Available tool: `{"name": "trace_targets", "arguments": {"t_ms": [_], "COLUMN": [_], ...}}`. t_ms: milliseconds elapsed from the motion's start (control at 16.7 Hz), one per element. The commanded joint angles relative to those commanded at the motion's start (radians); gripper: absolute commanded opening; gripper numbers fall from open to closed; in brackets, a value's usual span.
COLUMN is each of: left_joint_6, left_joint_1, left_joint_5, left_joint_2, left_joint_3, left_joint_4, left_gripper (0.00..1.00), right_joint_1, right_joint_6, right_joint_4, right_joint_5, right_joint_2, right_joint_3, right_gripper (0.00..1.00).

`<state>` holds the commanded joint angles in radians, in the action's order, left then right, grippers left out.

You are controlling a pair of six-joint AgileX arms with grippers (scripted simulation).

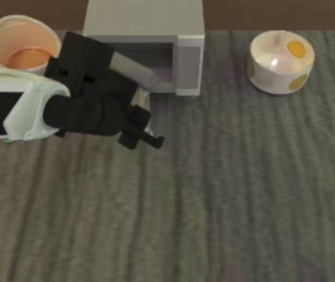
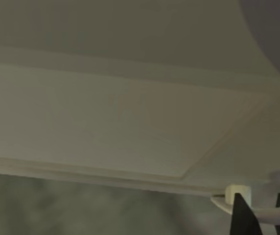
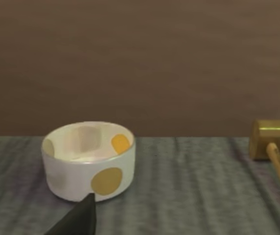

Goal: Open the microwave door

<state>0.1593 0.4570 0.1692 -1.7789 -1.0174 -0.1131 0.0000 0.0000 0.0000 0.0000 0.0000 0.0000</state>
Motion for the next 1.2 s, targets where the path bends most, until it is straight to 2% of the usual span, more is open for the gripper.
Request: {"name": "trace_targets", "arguments": {"t_ms": [240, 840, 1200], "left_joint_6": [0.0, 0.08, 0.08], "left_joint_1": [0.0, -0.035, -0.035], "left_joint_5": [0.0, 0.064, 0.064], "left_joint_2": [0.0, 0.02, 0.02], "left_joint_3": [0.0, 0.022, 0.022], "left_joint_4": [0.0, -0.015, -0.015], "left_gripper": [0.0, 0.0, 0.0], "right_joint_1": [0.0, 0.0, 0.0], "right_joint_6": [0.0, 0.0, 0.0], "right_joint_4": [0.0, 0.0, 0.0], "right_joint_5": [0.0, 0.0, 0.0], "right_joint_2": [0.0, 0.0, 0.0], "right_joint_3": [0.0, 0.0, 0.0], "right_gripper": [1.0, 1.0, 1.0]}}
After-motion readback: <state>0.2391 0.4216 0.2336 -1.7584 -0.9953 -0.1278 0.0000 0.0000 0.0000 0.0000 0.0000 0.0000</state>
